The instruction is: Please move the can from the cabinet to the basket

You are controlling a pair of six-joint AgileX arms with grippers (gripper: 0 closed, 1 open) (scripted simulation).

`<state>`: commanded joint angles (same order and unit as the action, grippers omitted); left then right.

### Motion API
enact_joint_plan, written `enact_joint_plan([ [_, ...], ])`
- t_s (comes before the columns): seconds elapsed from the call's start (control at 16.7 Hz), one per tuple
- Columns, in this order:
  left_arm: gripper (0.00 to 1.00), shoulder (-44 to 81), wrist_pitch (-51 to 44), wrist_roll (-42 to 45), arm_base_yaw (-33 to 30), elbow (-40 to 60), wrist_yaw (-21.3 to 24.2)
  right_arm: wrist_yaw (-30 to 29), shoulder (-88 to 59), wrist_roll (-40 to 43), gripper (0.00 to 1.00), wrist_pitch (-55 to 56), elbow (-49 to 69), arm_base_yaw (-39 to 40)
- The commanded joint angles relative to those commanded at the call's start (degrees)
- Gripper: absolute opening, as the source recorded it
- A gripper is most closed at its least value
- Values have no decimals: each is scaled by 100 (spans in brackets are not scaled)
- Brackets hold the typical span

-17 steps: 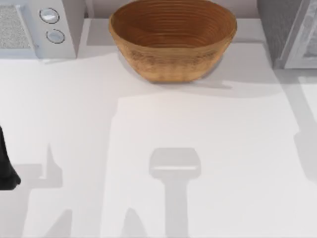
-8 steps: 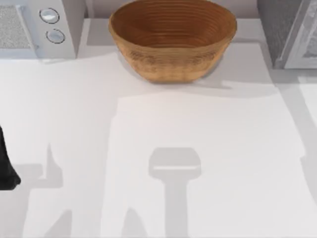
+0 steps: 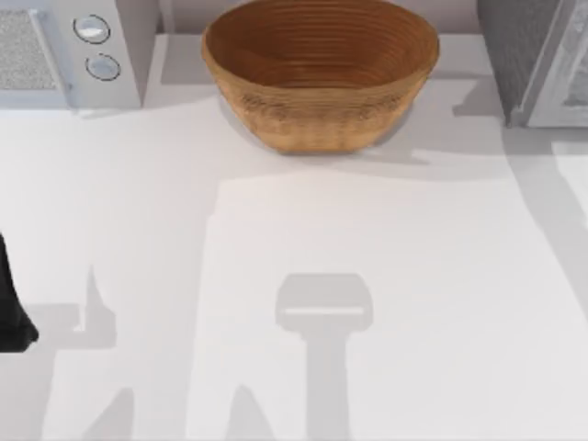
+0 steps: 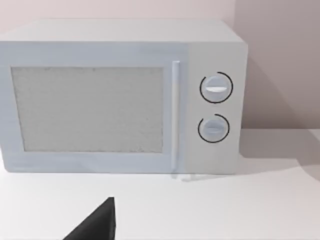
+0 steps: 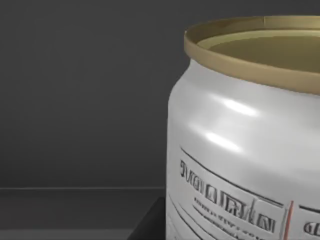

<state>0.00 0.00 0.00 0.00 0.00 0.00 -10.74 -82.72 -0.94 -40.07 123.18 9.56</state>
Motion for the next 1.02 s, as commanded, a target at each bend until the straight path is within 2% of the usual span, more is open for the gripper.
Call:
enact_joint_plan([
  [0.3, 100, 0, 0, 0, 0, 0, 0, 23, 40, -1, 0, 54, -76, -33],
  [0.54, 100, 0, 0, 0, 0, 0, 0, 214, 871, 99, 0, 583, -919, -103],
  [0.78, 100, 0, 0, 0, 0, 0, 0, 530, 2427, 235, 0, 1362, -2735, -210],
  [1.02, 100, 0, 0, 0, 0, 0, 0, 831, 4172, 323, 0, 2176, -5390, -358],
])
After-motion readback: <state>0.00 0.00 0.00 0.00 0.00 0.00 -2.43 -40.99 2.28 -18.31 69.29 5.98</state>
